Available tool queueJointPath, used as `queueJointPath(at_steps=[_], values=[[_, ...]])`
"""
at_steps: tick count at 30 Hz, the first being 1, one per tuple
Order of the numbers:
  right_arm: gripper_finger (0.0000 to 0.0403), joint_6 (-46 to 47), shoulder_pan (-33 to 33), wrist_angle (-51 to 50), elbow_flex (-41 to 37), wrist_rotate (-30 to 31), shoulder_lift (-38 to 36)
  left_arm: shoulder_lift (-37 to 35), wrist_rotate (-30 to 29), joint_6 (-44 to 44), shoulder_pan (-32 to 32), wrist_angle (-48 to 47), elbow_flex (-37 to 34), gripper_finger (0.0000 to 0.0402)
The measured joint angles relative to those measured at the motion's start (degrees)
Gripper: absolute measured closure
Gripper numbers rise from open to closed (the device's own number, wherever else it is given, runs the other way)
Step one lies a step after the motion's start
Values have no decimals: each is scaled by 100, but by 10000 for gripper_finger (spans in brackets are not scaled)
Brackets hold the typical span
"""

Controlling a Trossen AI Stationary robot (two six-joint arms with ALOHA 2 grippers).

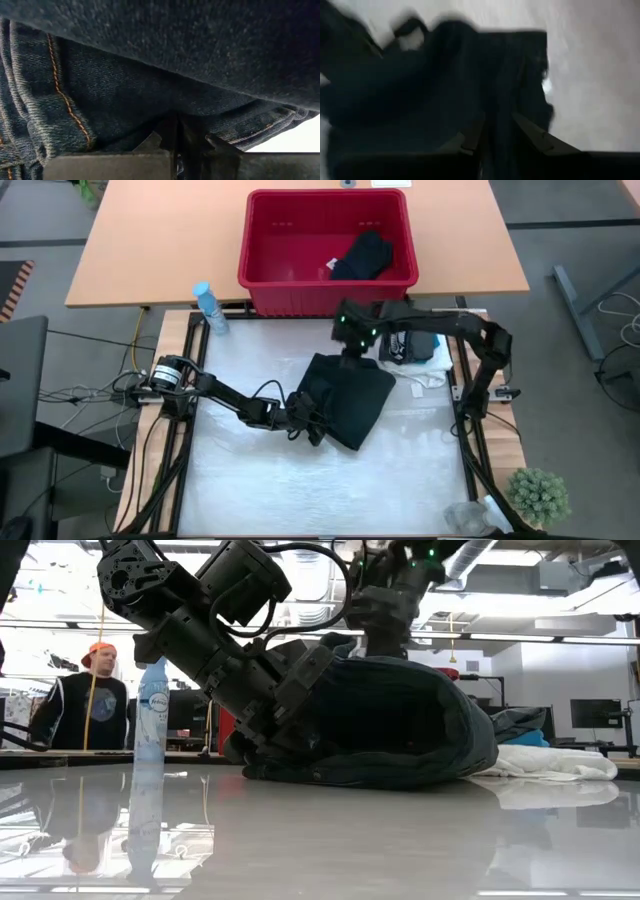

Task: Fold laundry
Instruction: Fold the blue pants

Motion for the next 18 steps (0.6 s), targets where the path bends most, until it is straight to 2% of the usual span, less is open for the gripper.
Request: queueJointPath(at_steps=[2,4,14,18], values=[[296,-406,137,-152,0,748,45,0,2,6,21,3,0,401],[293,-590,155,-65,0,1144,157,0,4,22,34,2,0,401],[252,-696,73,-125,-9,558,601,0,25,107,58,4,-2,401],[238,-729,7,-77,-9,658,494,0,58,109,105,2,-2,401]])
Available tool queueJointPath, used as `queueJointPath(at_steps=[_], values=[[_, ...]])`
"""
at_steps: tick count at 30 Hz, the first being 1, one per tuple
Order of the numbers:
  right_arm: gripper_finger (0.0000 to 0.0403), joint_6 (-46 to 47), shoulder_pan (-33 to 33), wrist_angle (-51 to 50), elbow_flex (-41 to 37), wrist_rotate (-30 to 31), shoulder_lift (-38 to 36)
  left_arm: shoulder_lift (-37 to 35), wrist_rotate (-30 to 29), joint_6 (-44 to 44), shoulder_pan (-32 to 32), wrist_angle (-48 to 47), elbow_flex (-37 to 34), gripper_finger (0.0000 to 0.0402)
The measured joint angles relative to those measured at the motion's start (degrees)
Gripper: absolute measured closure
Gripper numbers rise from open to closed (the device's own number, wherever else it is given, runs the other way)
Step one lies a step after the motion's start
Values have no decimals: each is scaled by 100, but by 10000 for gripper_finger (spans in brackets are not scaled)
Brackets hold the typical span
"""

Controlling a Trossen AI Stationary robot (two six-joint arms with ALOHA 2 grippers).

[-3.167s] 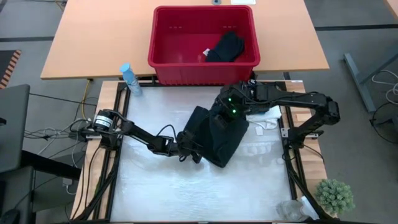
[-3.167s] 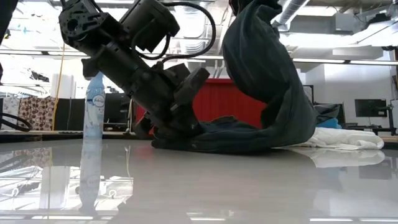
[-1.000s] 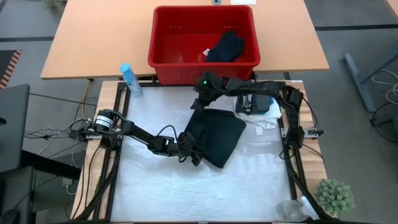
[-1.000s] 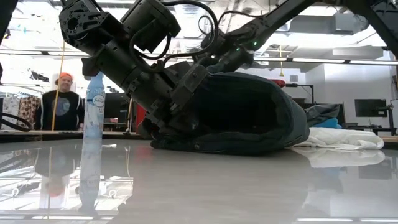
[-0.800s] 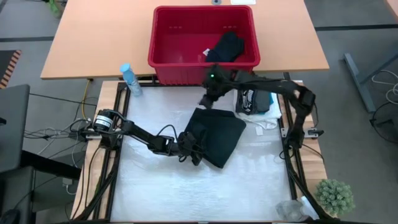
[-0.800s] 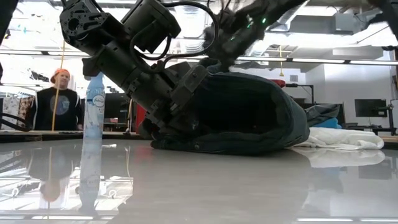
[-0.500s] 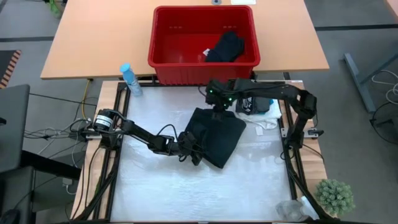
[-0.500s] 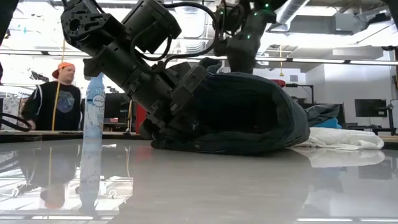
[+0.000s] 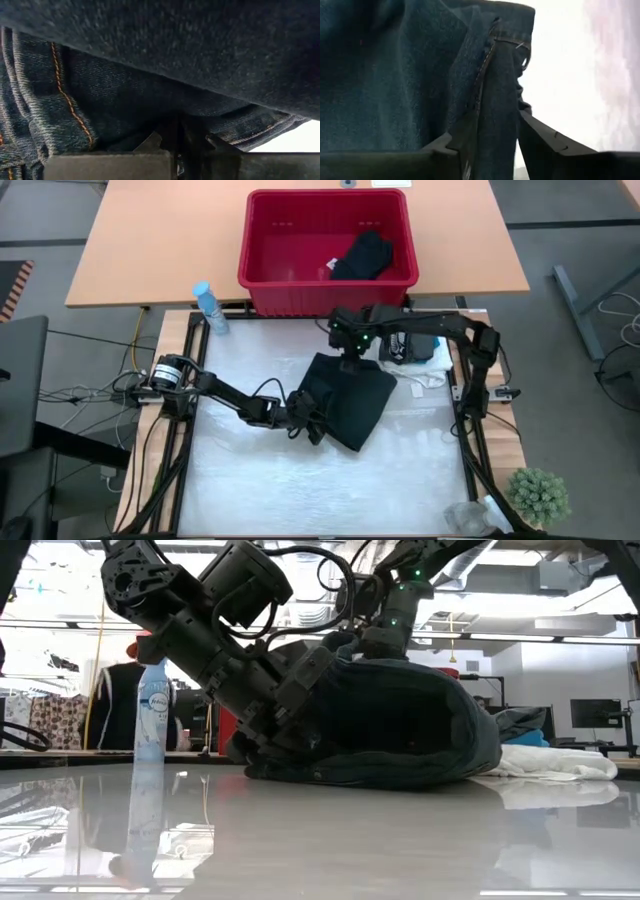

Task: Fold laundry
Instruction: Fold the blue pants

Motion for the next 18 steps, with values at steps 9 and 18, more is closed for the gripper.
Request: queueJointPath(at_steps=[9,18], values=[[225,-140,-147,-366,160,-368,-136,1,183,61,151,90,0,401],[225,-310,47,-107,168,-410,-112,2,154,42,154,92,0,401]])
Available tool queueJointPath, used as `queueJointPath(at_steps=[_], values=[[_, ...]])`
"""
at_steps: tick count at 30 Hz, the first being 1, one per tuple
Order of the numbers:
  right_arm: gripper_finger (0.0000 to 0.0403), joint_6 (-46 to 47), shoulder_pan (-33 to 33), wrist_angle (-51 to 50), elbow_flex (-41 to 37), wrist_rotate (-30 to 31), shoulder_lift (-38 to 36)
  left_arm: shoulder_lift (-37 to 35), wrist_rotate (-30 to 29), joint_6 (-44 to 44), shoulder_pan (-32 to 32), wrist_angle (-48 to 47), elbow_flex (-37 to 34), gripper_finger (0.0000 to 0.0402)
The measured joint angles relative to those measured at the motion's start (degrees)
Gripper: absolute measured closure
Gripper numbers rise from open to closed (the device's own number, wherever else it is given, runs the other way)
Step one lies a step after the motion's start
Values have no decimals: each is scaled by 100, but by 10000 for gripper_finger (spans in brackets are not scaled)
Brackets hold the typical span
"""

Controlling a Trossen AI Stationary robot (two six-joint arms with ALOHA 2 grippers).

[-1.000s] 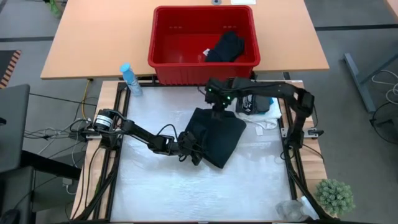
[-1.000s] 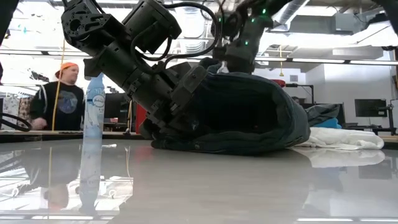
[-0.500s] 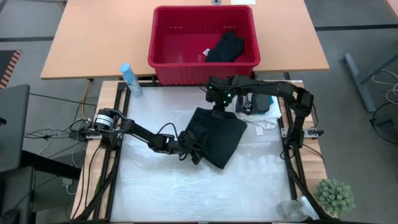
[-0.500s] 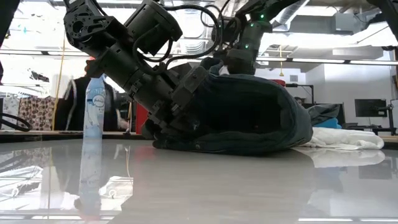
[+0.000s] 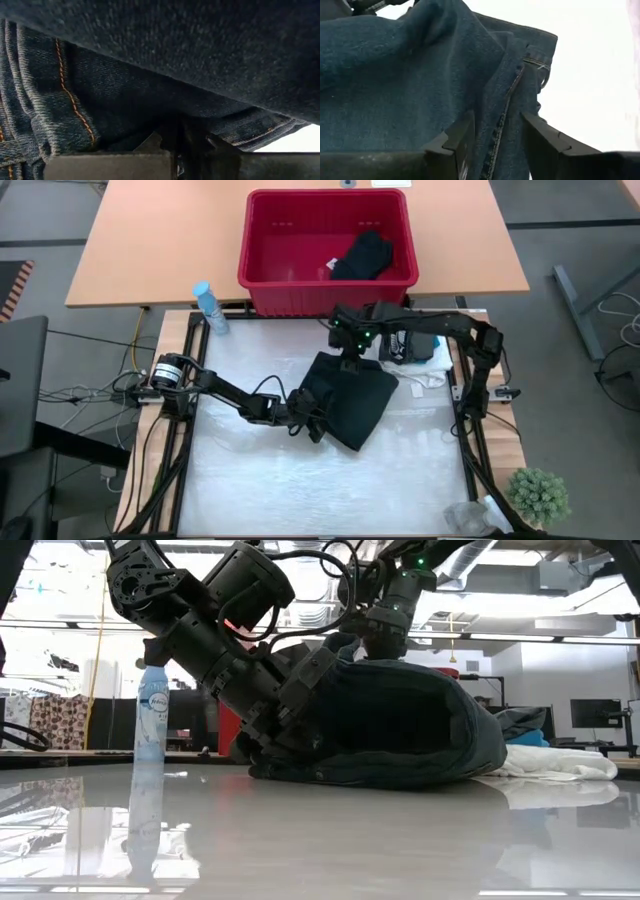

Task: Fold laundry
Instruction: Fold the blue pants

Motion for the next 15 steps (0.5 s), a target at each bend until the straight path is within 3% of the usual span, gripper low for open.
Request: queueJointPath(at_steps=[10,13,15], values=[[230,-69,64,-39,-9,-28,315,0,-23,35,0,1,0,401],[262,-94,120,86,-7,189,298,0,-25,21,0,-4,0,401],[309,-103,111,54,-7,257,277,0,-40,19,0,-2,0,402]])
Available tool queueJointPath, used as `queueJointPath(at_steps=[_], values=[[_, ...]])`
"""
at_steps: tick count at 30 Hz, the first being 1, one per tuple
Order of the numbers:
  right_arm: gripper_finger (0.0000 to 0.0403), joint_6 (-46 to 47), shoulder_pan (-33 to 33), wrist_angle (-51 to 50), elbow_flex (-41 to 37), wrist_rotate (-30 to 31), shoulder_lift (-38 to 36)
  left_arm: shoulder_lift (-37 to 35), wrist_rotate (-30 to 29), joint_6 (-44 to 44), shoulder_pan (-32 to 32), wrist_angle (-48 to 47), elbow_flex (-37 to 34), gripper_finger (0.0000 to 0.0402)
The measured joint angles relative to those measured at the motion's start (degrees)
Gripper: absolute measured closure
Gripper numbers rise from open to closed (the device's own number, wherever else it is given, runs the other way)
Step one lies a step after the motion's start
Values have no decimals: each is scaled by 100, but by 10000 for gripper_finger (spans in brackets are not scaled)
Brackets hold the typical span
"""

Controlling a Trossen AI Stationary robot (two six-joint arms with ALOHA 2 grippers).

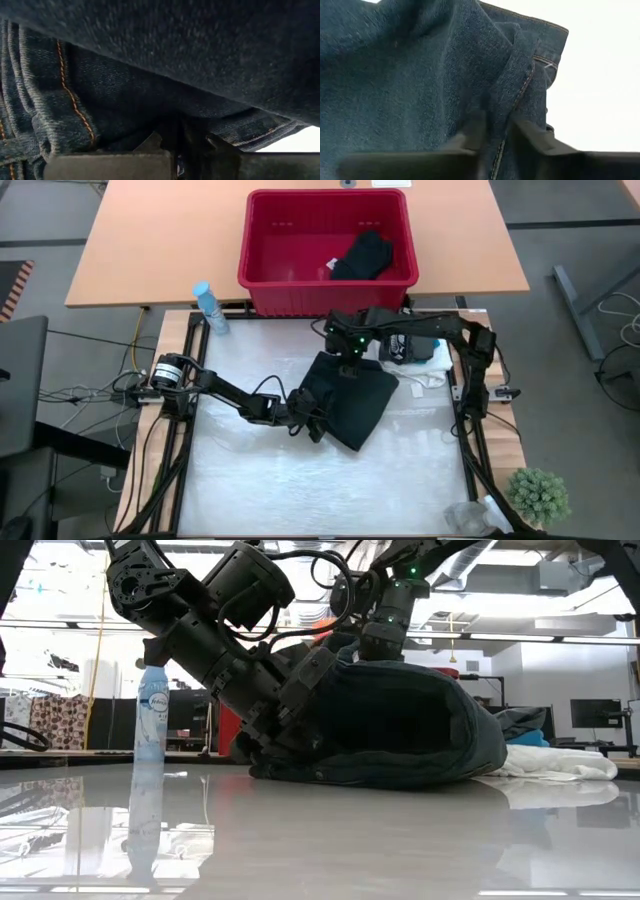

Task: Fold laundry
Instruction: Fold the blue pants

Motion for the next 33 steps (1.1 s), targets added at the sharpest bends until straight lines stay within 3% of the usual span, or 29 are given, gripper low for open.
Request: queueJointPath(at_steps=[3,22,25,33], values=[[382,-24,-40,-25,0,7,-17,0,-31,-2,7,4,0,402],[390,574,-450,292,466,1236,-15,0,-139,-20,4,7,0,401],[368,599,-481,377,470,1204,9,0,-137,-20,4,7,0,401],[264,597,-491,428,516,870,-22,-12,-85,0,11,44,0,401]])
